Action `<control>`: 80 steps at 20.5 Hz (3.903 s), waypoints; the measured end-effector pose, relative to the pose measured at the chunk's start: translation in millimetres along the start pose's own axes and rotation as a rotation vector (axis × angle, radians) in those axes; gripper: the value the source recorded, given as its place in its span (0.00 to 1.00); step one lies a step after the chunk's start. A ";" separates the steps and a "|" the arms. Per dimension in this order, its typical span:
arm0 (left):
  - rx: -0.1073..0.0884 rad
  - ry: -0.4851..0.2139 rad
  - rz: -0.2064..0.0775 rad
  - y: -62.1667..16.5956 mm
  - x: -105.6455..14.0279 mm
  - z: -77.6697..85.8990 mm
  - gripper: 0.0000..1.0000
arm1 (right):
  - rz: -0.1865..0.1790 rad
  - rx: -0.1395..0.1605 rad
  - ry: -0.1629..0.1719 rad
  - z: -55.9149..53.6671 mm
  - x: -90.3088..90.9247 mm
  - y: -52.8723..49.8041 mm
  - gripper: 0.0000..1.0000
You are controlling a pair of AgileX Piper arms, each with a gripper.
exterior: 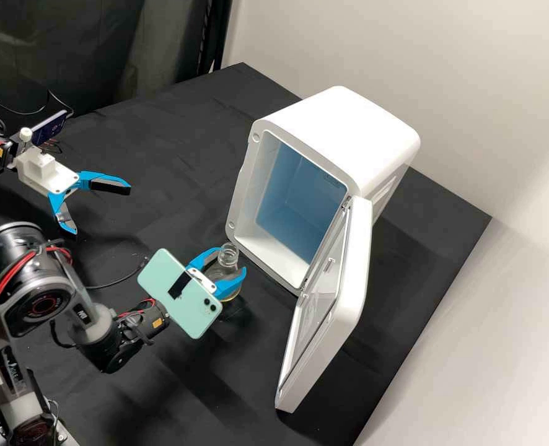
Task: Place the flask in the incubator
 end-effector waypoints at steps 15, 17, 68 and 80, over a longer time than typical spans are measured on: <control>0.000 0.000 0.000 0.0 0.0 0.0 1.00 | 0.182 -0.028 0.062 -14.3 90.1 36.1 0.00; 0.000 0.000 0.000 0.0 0.0 0.0 1.00 | 0.184 -0.031 0.065 -18.0 97.2 40.6 0.00; -0.004 0.020 -0.003 -0.8 -0.3 -4.6 1.00 | 0.118 -0.013 0.043 -53.5 195.9 95.3 0.00; -0.003 0.021 -0.001 -0.2 0.1 -5.0 1.00 | 0.104 -0.012 0.028 -47.8 200.9 91.0 0.00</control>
